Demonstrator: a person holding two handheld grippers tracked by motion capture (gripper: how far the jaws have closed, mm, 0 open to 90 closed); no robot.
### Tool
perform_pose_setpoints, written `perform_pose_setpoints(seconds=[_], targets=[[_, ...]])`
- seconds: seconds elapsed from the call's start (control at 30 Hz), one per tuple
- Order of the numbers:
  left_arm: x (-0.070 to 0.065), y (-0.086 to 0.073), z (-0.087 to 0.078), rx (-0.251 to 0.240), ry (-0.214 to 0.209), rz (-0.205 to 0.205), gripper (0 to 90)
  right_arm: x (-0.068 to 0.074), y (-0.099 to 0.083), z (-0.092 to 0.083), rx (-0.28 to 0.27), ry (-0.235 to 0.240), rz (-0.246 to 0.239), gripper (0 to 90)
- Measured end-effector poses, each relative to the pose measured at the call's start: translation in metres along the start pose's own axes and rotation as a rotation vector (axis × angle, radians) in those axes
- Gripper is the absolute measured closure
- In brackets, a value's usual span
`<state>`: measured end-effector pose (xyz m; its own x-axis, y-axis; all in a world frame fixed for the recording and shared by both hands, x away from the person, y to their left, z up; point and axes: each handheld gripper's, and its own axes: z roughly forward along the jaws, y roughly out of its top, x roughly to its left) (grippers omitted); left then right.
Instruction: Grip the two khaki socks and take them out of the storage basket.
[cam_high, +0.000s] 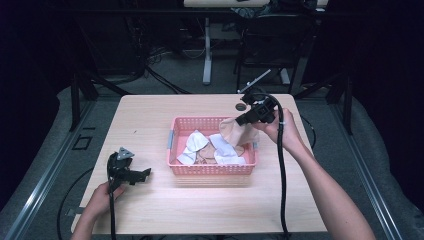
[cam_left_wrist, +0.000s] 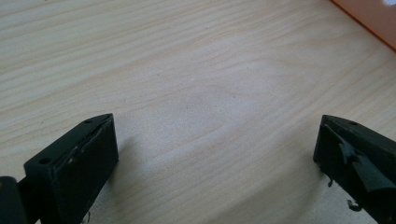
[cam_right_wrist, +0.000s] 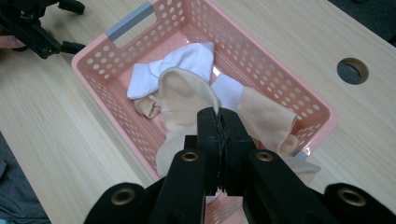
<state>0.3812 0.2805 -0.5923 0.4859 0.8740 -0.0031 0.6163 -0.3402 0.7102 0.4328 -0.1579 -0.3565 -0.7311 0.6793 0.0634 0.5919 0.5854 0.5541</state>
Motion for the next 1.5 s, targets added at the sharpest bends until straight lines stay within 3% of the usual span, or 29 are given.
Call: perform_pose_setpoints(seconds=[0.3,0.8,1.07,1.2,1.5], targets=[[0.000,0.000,0.000,-0.004,0.002,-0.001,0.0,-0.006,-0.005,-0.021,-0.032,-0.021,0.021,88.3],[0.000,0.000,0.000,-0.003,0.003,-0.001,0.0,-0.032,-0.031,-0.047,-0.081,-0.045,0.088,88.4],[0.000,0.000,0.000,-0.003,0.002,-0.001,0.0,-0.049,-0.054,-0.049,-0.091,-0.030,0.142,88.3],[0.000,0.000,0.000,-0.002,0.001,-0.001,0.0,-0.054,-0.064,-0.049,-0.066,-0.064,0.159,88.3],[0.000,0.000,0.000,-0.003,0.003,-0.001,0.0,-0.071,-0.091,-0.046,-0.093,-0.080,0.207,88.3]])
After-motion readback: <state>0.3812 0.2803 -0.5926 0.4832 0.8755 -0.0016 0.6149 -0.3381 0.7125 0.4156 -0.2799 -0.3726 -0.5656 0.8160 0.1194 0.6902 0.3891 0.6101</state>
